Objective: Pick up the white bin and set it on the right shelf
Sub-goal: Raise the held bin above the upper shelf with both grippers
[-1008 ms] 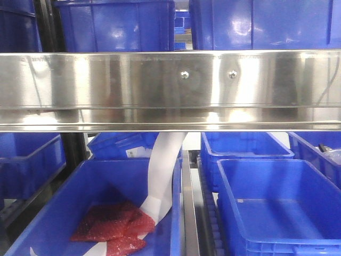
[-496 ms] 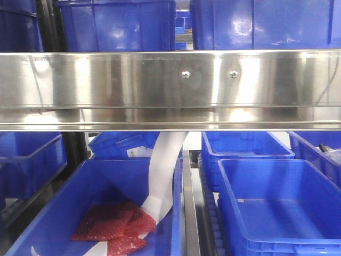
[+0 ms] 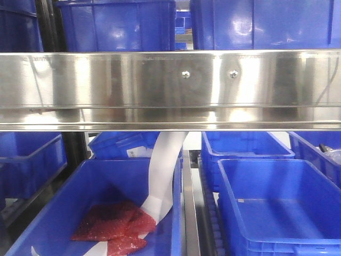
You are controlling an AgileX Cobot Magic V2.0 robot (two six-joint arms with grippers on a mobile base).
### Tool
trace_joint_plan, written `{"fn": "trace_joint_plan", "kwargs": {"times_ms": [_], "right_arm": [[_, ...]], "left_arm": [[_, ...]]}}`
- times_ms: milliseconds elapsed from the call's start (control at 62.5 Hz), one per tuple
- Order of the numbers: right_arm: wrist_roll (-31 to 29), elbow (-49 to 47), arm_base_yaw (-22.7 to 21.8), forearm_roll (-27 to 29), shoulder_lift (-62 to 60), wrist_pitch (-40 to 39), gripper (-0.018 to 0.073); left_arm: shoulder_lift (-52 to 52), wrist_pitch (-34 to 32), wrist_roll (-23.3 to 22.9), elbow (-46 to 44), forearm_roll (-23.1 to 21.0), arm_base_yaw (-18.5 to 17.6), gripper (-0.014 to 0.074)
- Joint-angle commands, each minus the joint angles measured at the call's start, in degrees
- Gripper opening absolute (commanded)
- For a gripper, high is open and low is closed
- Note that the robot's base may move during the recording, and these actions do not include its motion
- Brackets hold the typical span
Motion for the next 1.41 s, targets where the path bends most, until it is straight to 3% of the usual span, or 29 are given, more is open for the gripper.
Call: {"fn": "trace_joint_plan", "kwargs": {"times_ms": [0, 272, 480, 624, 752, 1120, 1392], "right_arm": [[-1.4, -2.0, 0.8, 7.0, -1.5, 2.3, 0.0178], [1.8, -2.0, 0.8, 7.9, -1.4, 1.4, 0.0178], [4.4, -2.1, 1.1, 8.0, 0.7, 1.2, 0.0178], [4.4, -4.0, 3.8, 9.3, 3.6, 1.0, 0.0178], [4.4, -8.5, 8.7, 9.4, 8.3, -0.6, 0.0178], [4.4, -21.8, 22.0, 9.4, 23.8, -4.7, 0.0178], [4.4, -23.7, 25.5, 9.8, 31.8, -6.9, 0.0178]], "left_arm": [[-3.1, 7.9, 0.5, -2.2, -5.9, -1.1, -0.0098], [-3.1, 7.3, 0.5, -2.3, -5.9, -0.9, -0.0098], [-3.1, 6.9, 0.5, -2.3, -5.9, 1.5, -0.0098], [-3.1, 7.0, 0.5, -2.3, -5.7, 3.8, -0.0098], [-3.1, 7.0, 0.5, -2.3, -5.3, 5.5, -0.0098], [-3.1, 6.6, 0.5, -2.3, 4.1, 9.7, -0.0098], [-3.1, 2.9, 0.5, -2.3, 14.9, 13.4, -0.0098]]}}
